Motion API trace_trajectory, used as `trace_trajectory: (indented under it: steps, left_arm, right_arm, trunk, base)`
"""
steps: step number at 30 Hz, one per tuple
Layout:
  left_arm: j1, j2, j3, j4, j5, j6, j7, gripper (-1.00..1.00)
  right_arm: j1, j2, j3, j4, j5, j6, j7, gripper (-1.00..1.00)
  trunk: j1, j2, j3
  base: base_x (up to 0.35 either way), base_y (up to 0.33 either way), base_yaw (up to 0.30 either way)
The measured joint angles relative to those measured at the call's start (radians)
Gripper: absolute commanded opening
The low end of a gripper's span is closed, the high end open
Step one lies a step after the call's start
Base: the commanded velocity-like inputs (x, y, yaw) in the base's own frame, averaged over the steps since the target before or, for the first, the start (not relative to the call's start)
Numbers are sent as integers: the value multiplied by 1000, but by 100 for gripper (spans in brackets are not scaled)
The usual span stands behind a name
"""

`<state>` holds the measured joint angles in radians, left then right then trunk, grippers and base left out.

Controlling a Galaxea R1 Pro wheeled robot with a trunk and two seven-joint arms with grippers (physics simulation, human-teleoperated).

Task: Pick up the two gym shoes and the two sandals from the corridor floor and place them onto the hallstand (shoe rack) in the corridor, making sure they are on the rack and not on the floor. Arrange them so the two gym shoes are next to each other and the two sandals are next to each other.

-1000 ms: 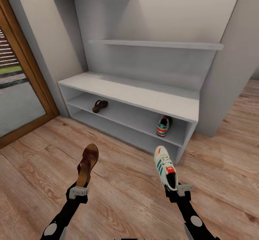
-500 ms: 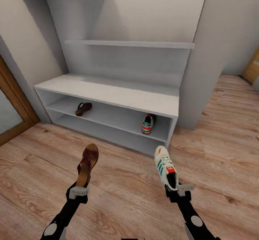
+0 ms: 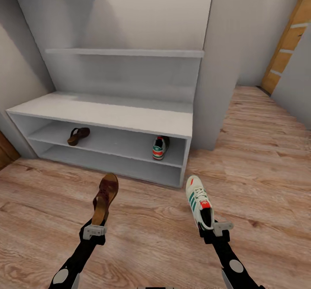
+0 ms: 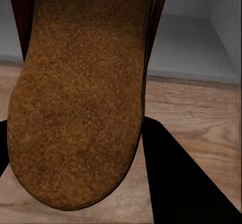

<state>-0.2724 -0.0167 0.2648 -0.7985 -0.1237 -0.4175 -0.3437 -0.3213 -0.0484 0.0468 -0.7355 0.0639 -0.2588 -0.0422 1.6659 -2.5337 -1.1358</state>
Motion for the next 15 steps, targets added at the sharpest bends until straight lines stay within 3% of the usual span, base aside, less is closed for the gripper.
trace_trajectory:
  steps: [10,15]
  left_arm:
    - [0,0,1,0,0,0,0,-100]
    - [0,0,1,0,1,1,0,-100]
  right_arm:
    - [0,0,-1,0,0,0,-1,-100]
    - [0,1,0,0,0,0,-1,-100]
  trunk:
    - [0,0,-4]
    - [0,0,-6]
  base:
    - [0,0,-279]
    - [0,0,-168]
